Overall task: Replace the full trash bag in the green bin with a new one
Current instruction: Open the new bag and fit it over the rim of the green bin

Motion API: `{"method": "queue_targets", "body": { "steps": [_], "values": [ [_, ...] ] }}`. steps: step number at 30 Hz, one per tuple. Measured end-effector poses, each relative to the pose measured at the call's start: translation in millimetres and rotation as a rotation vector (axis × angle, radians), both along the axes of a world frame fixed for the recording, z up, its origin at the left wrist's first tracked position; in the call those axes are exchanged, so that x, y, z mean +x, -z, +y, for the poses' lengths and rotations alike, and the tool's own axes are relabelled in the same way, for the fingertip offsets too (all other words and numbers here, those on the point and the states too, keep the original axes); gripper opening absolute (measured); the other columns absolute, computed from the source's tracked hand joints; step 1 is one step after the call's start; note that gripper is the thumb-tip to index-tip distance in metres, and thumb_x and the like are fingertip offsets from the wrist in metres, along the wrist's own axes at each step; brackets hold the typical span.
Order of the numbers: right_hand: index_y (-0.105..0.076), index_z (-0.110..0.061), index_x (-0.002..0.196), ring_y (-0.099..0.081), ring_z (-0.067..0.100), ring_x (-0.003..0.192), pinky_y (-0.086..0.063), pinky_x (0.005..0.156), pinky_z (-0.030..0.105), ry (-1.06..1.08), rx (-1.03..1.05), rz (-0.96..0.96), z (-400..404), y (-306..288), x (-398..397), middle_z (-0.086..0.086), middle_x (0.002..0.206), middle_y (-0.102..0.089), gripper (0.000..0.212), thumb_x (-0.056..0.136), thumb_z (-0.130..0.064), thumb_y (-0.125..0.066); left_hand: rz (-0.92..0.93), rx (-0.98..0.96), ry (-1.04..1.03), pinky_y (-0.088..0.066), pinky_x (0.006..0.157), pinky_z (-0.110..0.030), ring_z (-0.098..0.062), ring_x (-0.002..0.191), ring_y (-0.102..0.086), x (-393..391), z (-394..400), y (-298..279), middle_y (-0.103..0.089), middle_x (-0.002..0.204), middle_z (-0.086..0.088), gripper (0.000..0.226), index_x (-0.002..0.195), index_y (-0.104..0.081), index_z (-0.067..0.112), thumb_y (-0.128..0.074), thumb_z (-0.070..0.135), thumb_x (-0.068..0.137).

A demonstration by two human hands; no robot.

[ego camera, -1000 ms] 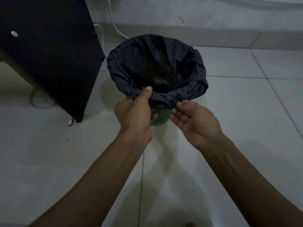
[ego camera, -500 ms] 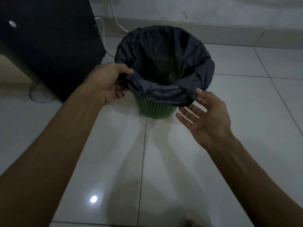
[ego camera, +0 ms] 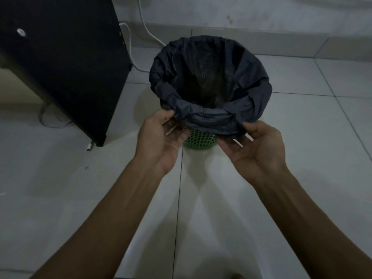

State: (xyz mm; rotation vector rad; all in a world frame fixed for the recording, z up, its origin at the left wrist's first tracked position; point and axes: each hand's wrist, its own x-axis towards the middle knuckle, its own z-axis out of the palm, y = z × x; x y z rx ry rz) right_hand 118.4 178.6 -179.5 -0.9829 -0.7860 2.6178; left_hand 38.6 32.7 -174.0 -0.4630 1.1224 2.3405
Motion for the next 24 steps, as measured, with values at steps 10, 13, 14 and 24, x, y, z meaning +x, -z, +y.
{"method": "queue_targets", "body": {
  "steps": [10,13,14,24],
  "values": [
    [-0.060,-0.009,0.096,-0.067,0.025,0.085,-0.059,0.071,0.033,-0.014,0.137,0.045,-16.3,5.9,-2.5,0.009,0.091,-0.069,0.009,0.089,-0.003,-0.060,-0.052,0.086,0.013,-0.058,0.079,-0.033,-0.024,0.095,-0.066,13.0,10.7,1.9,-0.066,0.112,-0.016,0.024,0.118,-0.059,0.003,-0.051,0.011,0.097],
    [-0.055,-0.007,0.104,-0.060,0.020,0.072,-0.050,0.054,0.026,0.046,0.198,0.002,-17.4,7.0,-3.6,0.008,0.088,-0.066,0.018,0.089,-0.005,-0.064,-0.047,0.080,0.054,-0.057,0.075,-0.030,-0.022,0.093,-0.066,16.3,13.8,5.2,-0.066,0.111,-0.014,0.024,0.118,-0.058,0.005,-0.049,0.013,0.098],
    [-0.053,-0.007,0.107,-0.059,0.018,0.068,-0.047,0.051,0.025,0.061,0.203,-0.003,-18.4,7.5,-3.8,0.008,0.086,-0.064,0.021,0.089,-0.005,-0.063,-0.048,0.078,0.074,-0.056,0.077,-0.029,-0.021,0.092,-0.065,17.8,15.3,6.4,-0.066,0.109,-0.012,0.021,0.115,-0.059,0.007,-0.048,0.014,0.099],
    [-0.059,-0.006,0.095,-0.065,0.020,0.062,-0.054,0.057,0.028,-0.055,0.180,-0.040,-22.2,6.4,-5.4,0.009,0.076,-0.066,0.010,0.089,0.002,-0.057,-0.092,0.075,0.118,-0.050,0.075,-0.028,-0.015,0.078,-0.060,24.1,25.3,8.0,-0.065,0.089,-0.004,0.016,0.102,-0.060,0.012,-0.047,0.021,0.099]
  ]
}}
